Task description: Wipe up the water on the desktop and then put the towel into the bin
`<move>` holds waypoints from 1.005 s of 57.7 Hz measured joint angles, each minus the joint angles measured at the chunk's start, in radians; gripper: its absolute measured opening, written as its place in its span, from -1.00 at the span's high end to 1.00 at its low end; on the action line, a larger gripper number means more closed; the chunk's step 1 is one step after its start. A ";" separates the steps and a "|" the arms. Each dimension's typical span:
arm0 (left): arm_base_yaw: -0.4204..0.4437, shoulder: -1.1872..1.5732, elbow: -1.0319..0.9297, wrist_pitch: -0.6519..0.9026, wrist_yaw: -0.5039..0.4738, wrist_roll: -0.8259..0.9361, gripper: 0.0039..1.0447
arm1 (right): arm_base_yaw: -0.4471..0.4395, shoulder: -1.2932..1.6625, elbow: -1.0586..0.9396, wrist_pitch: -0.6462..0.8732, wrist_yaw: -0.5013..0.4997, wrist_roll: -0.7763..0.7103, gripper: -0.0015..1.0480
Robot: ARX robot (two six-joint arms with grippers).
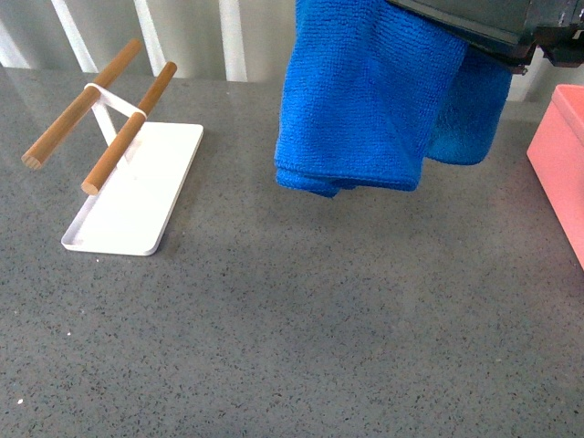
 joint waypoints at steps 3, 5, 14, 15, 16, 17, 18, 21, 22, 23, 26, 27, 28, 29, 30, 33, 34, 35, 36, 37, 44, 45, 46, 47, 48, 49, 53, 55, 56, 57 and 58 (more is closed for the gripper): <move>0.028 -0.043 -0.072 0.009 0.032 0.009 0.56 | 0.001 -0.001 0.000 -0.010 -0.001 -0.007 0.92; 0.038 -0.062 -0.099 0.013 0.047 0.012 0.66 | 0.002 -0.003 0.000 -0.019 -0.003 -0.011 0.92; 0.086 -0.161 -0.203 0.021 0.106 0.021 0.93 | -0.013 -0.014 -0.002 -0.046 -0.003 -0.027 0.92; 0.094 -0.174 -0.216 0.021 0.114 0.023 0.93 | -0.016 -0.016 -0.002 -0.051 -0.003 -0.032 0.92; 0.101 -0.187 -0.228 0.021 0.117 0.023 0.93 | -0.018 -0.016 -0.002 -0.053 -0.002 -0.034 0.92; 0.105 -0.193 -0.234 0.021 0.120 0.023 0.93 | -0.020 -0.018 -0.002 -0.059 -0.001 -0.037 0.92; 0.112 -0.206 -0.246 0.021 0.126 0.024 0.93 | -0.021 -0.019 -0.002 -0.061 -0.001 -0.039 0.92; 0.129 -0.238 -0.276 0.021 0.141 0.025 0.93 | -0.024 -0.021 -0.002 -0.068 -0.001 -0.043 0.92; 0.132 -0.245 -0.282 0.019 0.143 0.025 0.93 | -0.024 -0.023 -0.002 -0.069 -0.001 -0.045 0.92; 0.138 -0.257 -0.291 0.016 0.147 0.025 0.93 | -0.024 -0.023 -0.002 -0.070 -0.001 -0.045 0.92; 0.154 -0.290 -0.316 0.009 0.161 0.025 0.93 | -0.025 -0.027 -0.002 -0.074 -0.003 -0.050 0.92; 0.156 -0.296 -0.320 0.006 0.165 0.025 0.93 | -0.025 -0.028 -0.003 -0.077 -0.004 -0.053 0.92; 0.161 -0.309 -0.329 0.003 0.169 0.025 0.93 | -0.025 -0.029 -0.003 -0.080 -0.004 -0.055 0.92; 0.164 -0.315 -0.334 0.000 0.172 0.025 0.93 | -0.026 -0.032 -0.003 -0.085 -0.005 -0.058 0.92; 0.169 -0.328 -0.342 -0.005 0.177 0.026 0.93 | -0.026 -0.033 -0.003 -0.089 -0.005 -0.062 0.92; 0.180 -0.360 -0.362 -0.018 0.191 0.026 0.93 | -0.030 -0.034 -0.003 -0.095 -0.004 -0.068 0.92; 0.182 -0.366 -0.365 -0.021 0.193 0.026 0.93 | -0.032 -0.034 -0.002 -0.097 -0.004 -0.069 0.92; 0.187 -0.380 -0.372 -0.026 0.196 0.026 0.93 | -0.032 -0.034 -0.003 -0.099 -0.004 -0.071 0.92; 0.189 -0.386 -0.376 -0.030 0.198 0.026 0.93 | -0.035 -0.034 -0.003 -0.102 -0.004 -0.073 0.92; 0.193 -0.399 -0.383 -0.036 0.203 0.026 0.93 | -0.037 -0.034 -0.003 -0.105 -0.003 -0.076 0.92; 0.214 -0.469 -0.414 -0.074 0.222 0.026 0.93 | -0.047 -0.034 -0.003 -0.106 -0.001 -0.084 0.92; 0.218 -0.482 -0.420 -0.082 0.227 0.026 0.93 | -0.048 -0.034 -0.003 -0.106 0.000 -0.084 0.92; 0.221 -0.495 -0.425 -0.089 0.228 0.026 0.93 | -0.049 -0.034 -0.003 -0.106 0.000 -0.085 0.92; 0.224 -0.502 -0.428 -0.095 0.230 0.026 0.93 | -0.049 -0.034 -0.003 -0.106 0.000 -0.086 0.92; 0.228 -0.515 -0.433 -0.103 0.237 0.026 0.93 | -0.049 -0.034 -0.003 -0.106 0.000 -0.087 0.92; 0.235 -0.521 -0.435 -0.107 0.246 0.026 0.93 | -0.050 -0.034 -0.003 -0.106 0.000 -0.087 0.92; 0.287 -0.568 -0.449 -0.139 0.311 0.026 0.93 | -0.050 -0.034 -0.003 -0.109 0.003 -0.088 0.92; 0.298 -0.587 -0.454 -0.153 0.316 0.026 0.93 | -0.050 -0.034 -0.003 -0.111 0.005 -0.089 0.92; 0.301 -0.594 -0.456 -0.157 0.316 0.026 0.93 | -0.049 -0.034 -0.003 -0.113 0.006 -0.090 0.92; 0.305 -0.605 -0.460 -0.164 0.315 0.026 0.93 | -0.049 -0.034 -0.003 -0.114 0.006 -0.091 0.92; 0.308 -0.605 -0.468 -0.156 0.315 0.026 0.93 | -0.049 -0.034 -0.003 -0.114 0.006 -0.091 0.92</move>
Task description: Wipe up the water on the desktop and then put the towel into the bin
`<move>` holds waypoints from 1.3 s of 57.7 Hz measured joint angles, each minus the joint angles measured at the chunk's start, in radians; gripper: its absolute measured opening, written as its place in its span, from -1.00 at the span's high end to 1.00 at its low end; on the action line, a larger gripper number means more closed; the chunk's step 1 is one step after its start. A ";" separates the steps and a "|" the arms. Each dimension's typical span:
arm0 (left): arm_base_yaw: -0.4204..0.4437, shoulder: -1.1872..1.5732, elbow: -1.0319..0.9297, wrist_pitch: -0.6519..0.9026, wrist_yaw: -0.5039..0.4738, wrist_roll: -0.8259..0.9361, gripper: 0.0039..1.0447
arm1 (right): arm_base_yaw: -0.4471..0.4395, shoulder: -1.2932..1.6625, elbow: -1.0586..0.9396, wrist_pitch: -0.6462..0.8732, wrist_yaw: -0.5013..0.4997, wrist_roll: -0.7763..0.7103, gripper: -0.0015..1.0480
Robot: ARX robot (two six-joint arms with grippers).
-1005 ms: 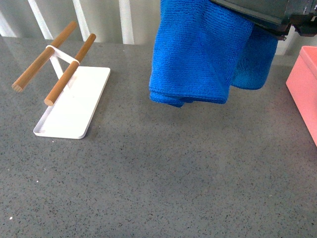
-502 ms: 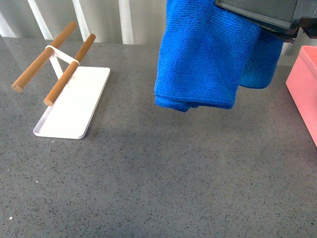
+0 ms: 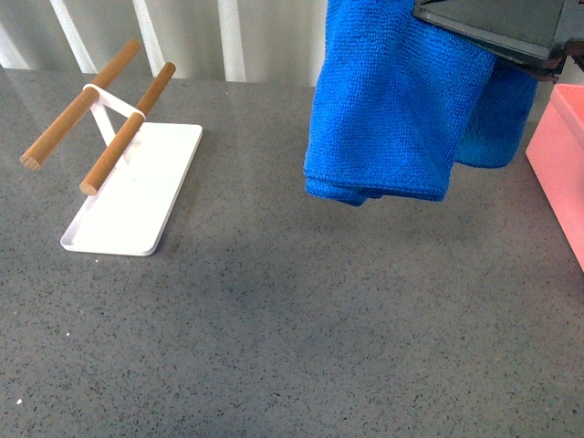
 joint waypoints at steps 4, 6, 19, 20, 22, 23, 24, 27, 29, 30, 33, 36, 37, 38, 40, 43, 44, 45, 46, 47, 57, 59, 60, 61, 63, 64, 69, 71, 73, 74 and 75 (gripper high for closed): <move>0.005 -0.018 -0.030 0.024 0.001 0.000 0.93 | 0.001 0.000 0.000 0.000 0.000 0.000 0.92; 0.005 -0.034 -0.030 0.006 0.001 0.000 0.93 | 0.003 0.000 0.000 0.000 0.000 0.000 0.92; 0.005 -0.242 -0.031 -0.183 0.005 0.000 0.93 | 0.019 0.006 0.002 -0.013 0.016 -0.009 0.92; 0.005 -0.253 -0.031 -0.194 0.005 0.000 0.93 | 0.020 0.008 0.002 -0.014 0.018 -0.011 0.92; 0.005 -0.280 -0.031 -0.220 0.005 0.000 0.93 | 0.022 0.009 0.002 -0.021 0.020 -0.014 0.92; 0.005 -0.290 -0.031 -0.229 0.005 0.000 0.93 | 0.023 0.009 0.002 -0.023 0.020 -0.015 0.92; 0.005 -0.301 -0.031 -0.239 0.005 0.000 0.93 | 0.023 0.009 0.002 -0.024 0.020 -0.017 0.92; 0.005 -0.326 -0.031 -0.262 0.005 0.000 0.93 | 0.024 0.009 0.002 -0.027 0.024 -0.019 0.92; 0.005 -0.339 -0.031 -0.275 0.005 0.000 0.93 | 0.025 0.009 0.003 -0.031 0.026 -0.022 0.92; 0.005 -0.348 -0.031 -0.283 0.005 0.000 0.93 | 0.025 0.009 0.003 -0.033 0.028 -0.023 0.92; 0.005 -0.369 -0.031 -0.304 0.005 0.000 0.93 | 0.026 0.009 0.003 -0.040 0.029 -0.026 0.92; 0.005 -0.387 -0.031 -0.322 0.005 0.000 0.93 | 0.027 0.009 0.005 -0.053 0.034 -0.031 0.92; 0.005 -0.394 -0.031 -0.329 0.005 0.000 0.93 | 0.027 0.009 0.006 -0.060 0.036 -0.034 0.92; 0.005 -0.406 -0.031 -0.341 0.005 0.000 0.93 | 0.028 0.009 0.006 -0.063 0.038 -0.036 0.92; 0.005 -0.417 -0.031 -0.352 0.005 0.000 0.93 | 0.029 0.009 0.006 -0.067 0.039 -0.039 0.92; 0.005 -0.435 -0.031 -0.370 0.005 0.000 0.93 | 0.031 0.009 0.007 -0.076 0.043 -0.043 0.92; 0.005 -0.439 -0.031 -0.373 0.005 0.000 0.93 | 0.031 0.009 0.008 -0.079 0.043 -0.046 0.92; 0.005 -0.446 -0.031 -0.380 0.005 0.000 0.93 | 0.032 0.009 0.008 -0.080 0.043 -0.047 0.92; 0.005 -0.449 -0.031 -0.384 0.005 0.000 0.93 | 0.032 0.009 0.008 -0.083 0.045 -0.049 0.92; 0.005 -0.456 -0.031 -0.391 0.005 0.000 0.93 | 0.033 0.009 0.009 -0.086 0.047 -0.050 0.92; 0.005 -0.507 -0.031 -0.441 0.005 0.000 0.93 | 0.040 0.010 0.018 -0.109 0.055 -0.064 0.92; 0.005 -0.517 -0.031 -0.452 0.005 0.000 0.93 | 0.043 0.011 0.022 -0.115 0.061 -0.068 0.92; 0.005 -0.523 -0.031 -0.457 0.005 0.000 0.93 | 0.043 0.011 0.023 -0.116 0.062 -0.070 0.92; 0.005 -0.525 -0.031 -0.459 0.005 0.000 0.93 | 0.045 0.012 0.025 -0.119 0.063 -0.072 0.92; 0.005 -0.534 -0.031 -0.469 0.005 0.000 0.93 | 0.047 0.012 0.026 -0.125 0.066 -0.076 0.92; 0.005 -0.537 -0.031 -0.472 0.005 0.000 0.93 | 0.048 0.013 0.027 -0.129 0.069 -0.079 0.92; 0.005 -0.558 -0.031 -0.493 0.005 0.000 0.93 | 0.053 0.018 0.027 -0.140 0.077 -0.089 0.92; 0.005 -0.610 -0.031 -0.562 0.004 0.000 0.93 | 0.056 0.021 0.027 -0.146 0.082 -0.095 0.92; 0.005 -0.674 -0.031 -0.644 0.005 0.000 0.93 | 0.060 0.025 0.030 -0.157 0.088 -0.103 0.92; 0.005 -0.691 -0.031 -0.655 0.005 0.000 0.93 | 0.061 0.027 0.033 -0.161 0.090 -0.107 0.92; 0.005 -0.706 -0.031 -0.658 0.005 0.000 0.93 | 0.062 0.029 0.035 -0.164 0.092 -0.108 0.92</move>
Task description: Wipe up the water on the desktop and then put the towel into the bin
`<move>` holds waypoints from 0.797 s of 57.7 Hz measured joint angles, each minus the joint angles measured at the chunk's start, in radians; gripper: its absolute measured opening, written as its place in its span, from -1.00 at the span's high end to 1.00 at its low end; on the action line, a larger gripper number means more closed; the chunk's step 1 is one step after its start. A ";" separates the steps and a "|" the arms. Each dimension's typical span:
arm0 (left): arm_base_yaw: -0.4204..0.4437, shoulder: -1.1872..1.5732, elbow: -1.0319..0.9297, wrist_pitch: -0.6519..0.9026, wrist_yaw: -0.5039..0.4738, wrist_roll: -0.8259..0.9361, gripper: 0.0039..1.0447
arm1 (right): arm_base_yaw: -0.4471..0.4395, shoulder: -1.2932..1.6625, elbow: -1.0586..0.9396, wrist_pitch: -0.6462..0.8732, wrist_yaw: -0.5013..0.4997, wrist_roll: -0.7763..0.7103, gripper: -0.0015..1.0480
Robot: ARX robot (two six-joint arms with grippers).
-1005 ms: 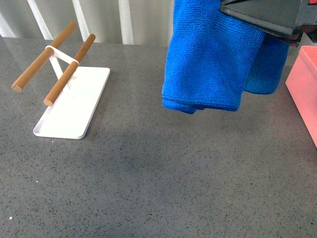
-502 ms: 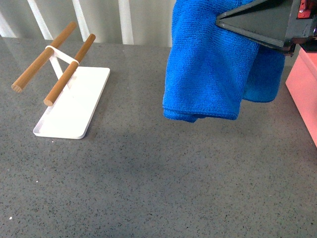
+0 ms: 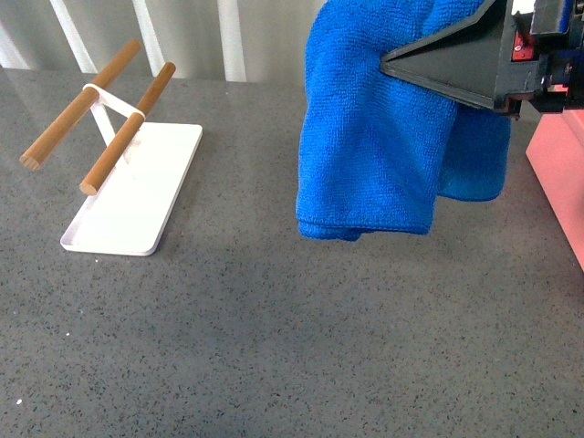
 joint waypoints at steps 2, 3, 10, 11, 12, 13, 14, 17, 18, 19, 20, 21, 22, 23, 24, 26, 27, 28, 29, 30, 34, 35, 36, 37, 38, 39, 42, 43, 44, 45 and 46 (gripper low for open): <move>0.000 -0.016 0.000 -0.001 0.000 0.000 0.93 | 0.002 0.002 0.005 -0.004 0.005 -0.002 0.92; 0.000 -0.016 0.000 -0.002 0.000 0.000 0.93 | 0.003 0.002 0.007 -0.004 0.005 -0.002 0.92; 0.000 -0.016 0.000 -0.006 0.000 0.000 0.79 | 0.015 0.018 0.036 -0.023 0.023 -0.018 0.92; 0.000 -0.016 0.000 -0.006 0.000 0.000 0.68 | 0.016 0.020 0.039 -0.031 0.028 -0.020 0.92; 0.000 -0.016 0.000 -0.006 0.000 0.000 0.62 | 0.017 0.026 0.043 -0.041 0.036 -0.026 0.92; 0.000 -0.016 0.000 -0.006 0.000 0.000 0.55 | 0.019 0.032 0.050 -0.055 0.044 -0.033 0.92; 0.000 -0.016 0.000 -0.006 0.000 0.000 0.47 | 0.020 0.036 0.055 -0.066 0.051 -0.039 0.92; 0.000 -0.016 0.000 -0.006 0.000 0.000 0.27 | 0.024 0.056 0.077 -0.124 0.085 -0.070 0.92; 0.000 -0.016 0.000 -0.006 0.000 0.000 0.20 | 0.025 0.072 0.092 -0.165 0.110 -0.095 0.92; 0.000 -0.016 0.000 -0.006 0.000 0.000 0.13 | 0.026 0.078 0.098 -0.180 0.119 -0.098 0.92; 0.000 -0.016 0.000 -0.006 0.000 0.000 0.06 | 0.026 0.095 0.116 -0.224 0.145 -0.120 0.92; 0.000 -0.016 0.000 -0.006 0.000 0.000 -0.01 | 0.027 0.105 0.127 -0.251 0.155 -0.133 0.92; 0.000 -0.016 0.000 -0.006 0.000 0.000 -0.04 | 0.027 0.119 0.141 -0.286 0.181 -0.156 0.92; 0.000 -0.016 0.000 -0.006 0.000 0.000 -0.11 | 0.027 0.122 0.145 -0.295 0.186 -0.156 0.92; 0.000 -0.016 0.000 -0.006 0.000 0.000 -0.14 | 0.027 0.137 0.158 -0.329 0.205 -0.180 0.92; 0.000 -0.016 0.000 -0.006 0.000 0.000 -0.25 | 0.027 0.161 0.177 -0.380 0.233 -0.204 0.92; 0.000 -0.016 0.000 -0.006 0.000 0.000 -0.35 | 0.027 0.180 0.192 -0.419 0.256 -0.228 0.92; 0.000 -0.016 0.000 -0.006 0.000 0.000 -0.42 | 0.027 0.203 0.209 -0.462 0.283 -0.257 0.92; 0.000 -0.016 0.000 -0.006 0.000 0.000 -0.49 | 0.027 0.216 0.218 -0.484 0.309 -0.272 0.92; 0.000 -0.016 0.000 -0.006 0.000 0.000 -0.59 | 0.027 0.234 0.230 -0.512 0.336 -0.288 0.92; 0.000 -0.016 0.000 -0.006 0.000 0.000 -0.80 | 0.027 0.299 0.271 -0.600 0.450 -0.366 0.92; 0.000 -0.017 0.000 -0.006 0.000 0.000 -0.86 | 0.027 0.316 0.280 -0.619 0.483 -0.391 0.92; 0.000 -0.017 0.000 -0.006 0.000 0.000 -0.89 | 0.027 0.325 0.284 -0.627 0.504 -0.407 0.92; 0.000 -0.017 0.000 -0.006 0.000 0.002 -0.91 | 0.026 0.337 0.290 -0.640 0.524 -0.418 0.92; 0.000 -0.016 0.000 -0.006 0.000 0.002 -0.90 | 0.024 0.357 0.299 -0.655 0.548 -0.446 0.92; 0.000 -0.016 0.000 -0.006 0.000 0.002 -0.87 | 0.022 0.369 0.303 -0.663 0.559 -0.459 0.92; 0.000 -0.016 0.000 -0.006 0.000 0.002 -0.87 | 0.013 0.410 0.328 -0.694 0.592 -0.497 0.92; 0.000 -0.016 0.000 -0.006 0.000 0.002 -0.88 | 0.012 0.414 0.333 -0.699 0.596 -0.500 0.92; 0.000 -0.016 0.000 -0.006 0.000 0.002 -0.88 | 0.008 0.425 0.344 -0.709 0.603 -0.510 0.92; 0.000 -0.016 0.000 -0.006 0.000 0.002 -0.88 | 0.007 0.429 0.351 -0.711 0.604 -0.515 0.92; 0.000 -0.016 0.000 -0.006 0.000 0.002 -0.88 | 0.005 0.437 0.363 -0.723 0.616 -0.527 0.92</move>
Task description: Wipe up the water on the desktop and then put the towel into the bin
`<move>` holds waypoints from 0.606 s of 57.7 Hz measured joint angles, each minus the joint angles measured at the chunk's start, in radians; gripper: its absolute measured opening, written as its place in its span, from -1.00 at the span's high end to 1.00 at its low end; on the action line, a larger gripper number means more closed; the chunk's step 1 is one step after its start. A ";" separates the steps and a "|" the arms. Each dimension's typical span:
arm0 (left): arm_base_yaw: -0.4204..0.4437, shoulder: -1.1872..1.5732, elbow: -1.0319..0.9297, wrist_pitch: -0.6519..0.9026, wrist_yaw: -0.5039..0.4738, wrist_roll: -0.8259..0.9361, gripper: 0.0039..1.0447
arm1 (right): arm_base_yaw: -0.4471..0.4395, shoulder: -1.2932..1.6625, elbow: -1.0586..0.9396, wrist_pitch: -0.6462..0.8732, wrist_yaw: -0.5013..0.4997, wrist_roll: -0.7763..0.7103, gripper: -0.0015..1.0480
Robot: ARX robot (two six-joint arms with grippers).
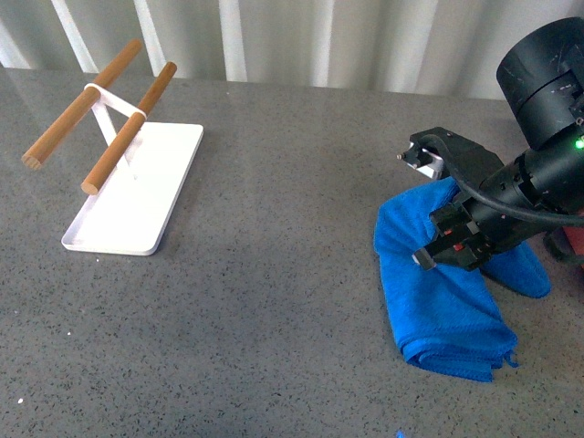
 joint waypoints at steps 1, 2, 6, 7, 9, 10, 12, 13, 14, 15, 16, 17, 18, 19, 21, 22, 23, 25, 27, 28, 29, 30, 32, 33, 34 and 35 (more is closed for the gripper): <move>0.000 0.000 0.000 0.000 0.000 0.000 -0.88 | -0.003 0.008 0.014 -0.009 0.008 -0.008 0.92; 0.000 0.000 0.000 0.000 0.000 0.000 -0.88 | -0.006 0.024 0.040 -0.023 0.036 -0.024 0.92; 0.000 0.000 0.000 0.000 0.000 0.000 -0.88 | -0.013 0.051 0.081 -0.038 0.076 -0.053 0.92; 0.000 0.000 0.000 0.000 0.000 0.000 -0.88 | -0.015 0.061 0.095 -0.043 0.087 -0.062 0.92; 0.000 0.000 0.000 0.000 0.000 0.000 -0.88 | -0.018 0.078 0.118 -0.053 0.101 -0.072 0.92; 0.000 0.000 0.000 0.000 0.000 0.000 -0.88 | -0.018 0.084 0.126 -0.057 0.105 -0.076 0.92; 0.000 0.000 0.000 0.000 0.000 0.000 -0.88 | -0.019 0.105 0.162 -0.074 0.118 -0.093 0.92; 0.000 0.000 0.000 0.000 0.000 0.000 -0.88 | -0.019 0.111 0.172 -0.078 0.125 -0.097 0.92; 0.000 0.000 0.000 0.000 0.000 0.000 -0.88 | -0.019 0.118 0.185 -0.083 0.132 -0.100 0.92; 0.000 0.000 0.000 0.000 0.000 0.000 -0.88 | -0.018 0.124 0.198 -0.087 0.138 -0.103 0.92; 0.000 0.000 0.000 0.000 0.000 0.000 -0.88 | -0.018 0.131 0.210 -0.090 0.145 -0.106 0.92; 0.000 0.000 0.000 0.000 0.000 0.000 -0.88 | -0.018 0.136 0.218 -0.092 0.148 -0.107 0.92; 0.000 0.000 0.000 0.000 0.000 0.000 -0.88 | -0.017 0.143 0.233 -0.095 0.154 -0.113 0.92; 0.000 -0.001 0.000 0.000 0.000 0.000 -0.88 | -0.017 0.148 0.241 -0.097 0.157 -0.115 0.92; 0.000 -0.001 0.000 0.000 0.000 0.000 -0.88 | -0.015 0.161 0.267 -0.106 0.166 -0.119 0.92; 0.000 -0.001 0.000 0.000 0.000 0.000 -0.88 | -0.014 0.165 0.276 -0.108 0.167 -0.119 0.92; 0.000 -0.001 0.000 0.000 0.000 0.000 -0.88 | -0.013 0.173 0.293 -0.113 0.174 -0.119 0.92; 0.000 -0.001 0.000 0.000 0.000 0.000 -0.88 | -0.010 0.185 0.318 -0.119 0.176 -0.119 0.92; 0.000 -0.001 0.000 0.000 0.000 0.000 -0.88 | -0.005 0.197 0.343 -0.127 0.181 -0.119 0.92; 0.000 -0.001 0.000 0.000 0.000 0.000 -0.88 | -0.003 0.201 0.351 -0.130 0.184 -0.119 0.92; 0.000 -0.001 0.000 0.000 0.000 0.000 -0.88 | -0.001 0.203 0.359 -0.133 0.185 -0.119 0.92; 0.000 -0.001 0.000 0.000 0.000 0.000 -0.88 | 0.002 0.210 0.372 -0.137 0.189 -0.119 0.92; 0.000 -0.001 0.000 0.000 0.000 0.000 -0.88 | 0.010 0.220 0.396 -0.145 0.192 -0.119 0.92; 0.000 -0.001 0.000 0.000 0.000 0.000 -0.88 | 0.011 0.222 0.399 -0.146 0.193 -0.118 0.92; 0.000 -0.001 0.000 0.000 0.000 0.000 -0.88 | 0.016 0.228 0.411 -0.151 0.194 -0.118 0.92; 0.000 -0.001 0.000 0.000 0.000 0.000 -0.88 | 0.018 0.230 0.417 -0.152 0.194 -0.117 0.92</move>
